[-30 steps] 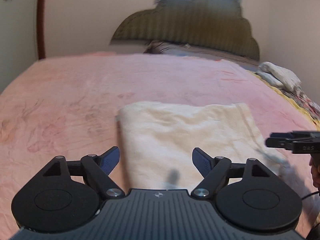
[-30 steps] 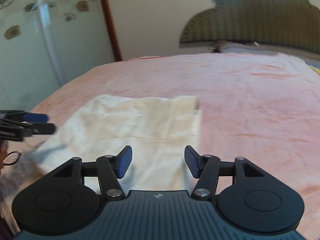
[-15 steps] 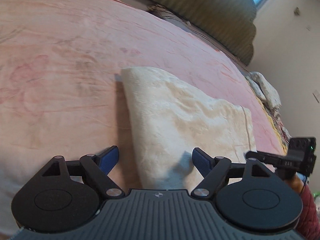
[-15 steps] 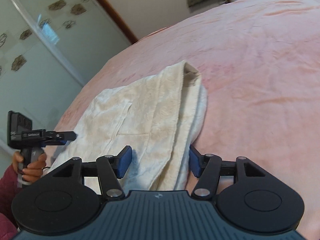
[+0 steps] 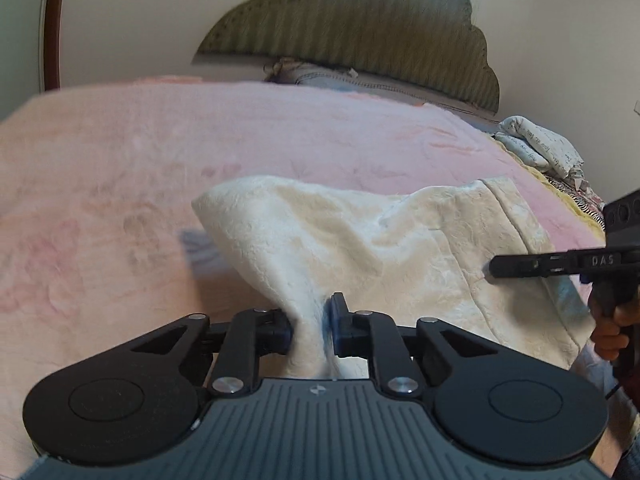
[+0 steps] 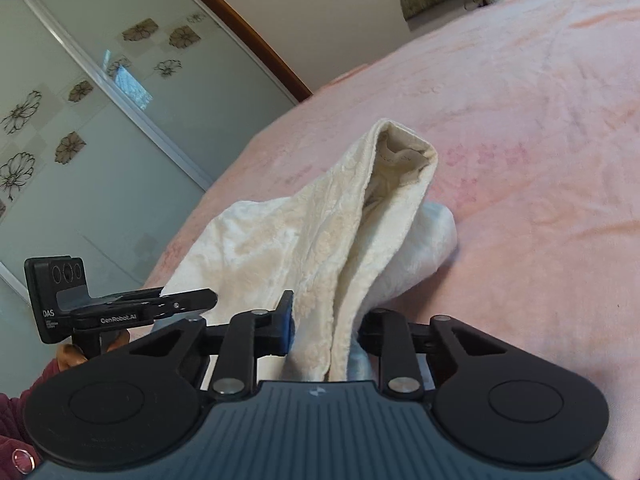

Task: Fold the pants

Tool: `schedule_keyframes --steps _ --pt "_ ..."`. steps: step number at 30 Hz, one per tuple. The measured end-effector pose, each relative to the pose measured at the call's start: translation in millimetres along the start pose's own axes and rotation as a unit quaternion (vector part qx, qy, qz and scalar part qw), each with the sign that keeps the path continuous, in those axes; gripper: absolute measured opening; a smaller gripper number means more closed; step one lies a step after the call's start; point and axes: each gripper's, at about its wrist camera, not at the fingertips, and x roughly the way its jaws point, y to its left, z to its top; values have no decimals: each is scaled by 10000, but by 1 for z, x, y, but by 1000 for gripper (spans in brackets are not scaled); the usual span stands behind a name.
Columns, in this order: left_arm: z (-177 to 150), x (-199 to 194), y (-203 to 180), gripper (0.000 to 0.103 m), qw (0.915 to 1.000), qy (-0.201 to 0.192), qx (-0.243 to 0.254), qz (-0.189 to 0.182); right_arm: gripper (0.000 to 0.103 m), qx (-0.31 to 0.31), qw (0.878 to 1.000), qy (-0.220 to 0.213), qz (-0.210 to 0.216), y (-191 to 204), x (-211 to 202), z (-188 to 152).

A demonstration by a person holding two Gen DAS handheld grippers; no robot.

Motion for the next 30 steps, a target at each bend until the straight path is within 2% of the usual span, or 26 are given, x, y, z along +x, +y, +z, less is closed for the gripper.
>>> schedule_keyframes --steps 4,9,15,19,20,21,23,24,26,27,29,30 --pt "17 -12 6 12 9997 -220 -95 61 22 -471 9988 -159 48 25 -2 25" --pt "63 -9 24 13 9965 -652 140 509 21 -1013 9943 -312 131 43 22 69" --pt "120 44 64 14 9931 -573 94 1022 21 -1112 9929 -433 16 39 90 129" --pt "126 93 84 15 9894 -159 115 1441 22 -912 9952 -237 -279 18 139 147" --pt "124 105 89 18 9881 -19 129 1536 22 -893 9949 -149 -438 12 150 147" --pt "122 113 92 28 9862 68 152 1646 25 -826 9946 -14 -622 5 160 148" --pt "115 118 98 43 9841 99 120 1768 36 -646 9926 229 -998 -10 174 145" --pt "113 113 100 49 9842 51 58 1767 46 -546 9922 299 -1077 -17 175 142" --pt "109 99 99 53 9820 -41 2 1887 47 -406 9931 248 -1074 -22 165 137" --pt "107 91 97 52 9800 -100 37 1988 48 -437 9915 127 -1220 -20 155 133" --pt "101 69 86 53 9763 -220 81 2151 49 -833 9811 -257 -1726 0 136 126" --pt "98 61 83 55 9772 -243 69 2107 50 -1192 9723 -442 -1963 15 127 120"
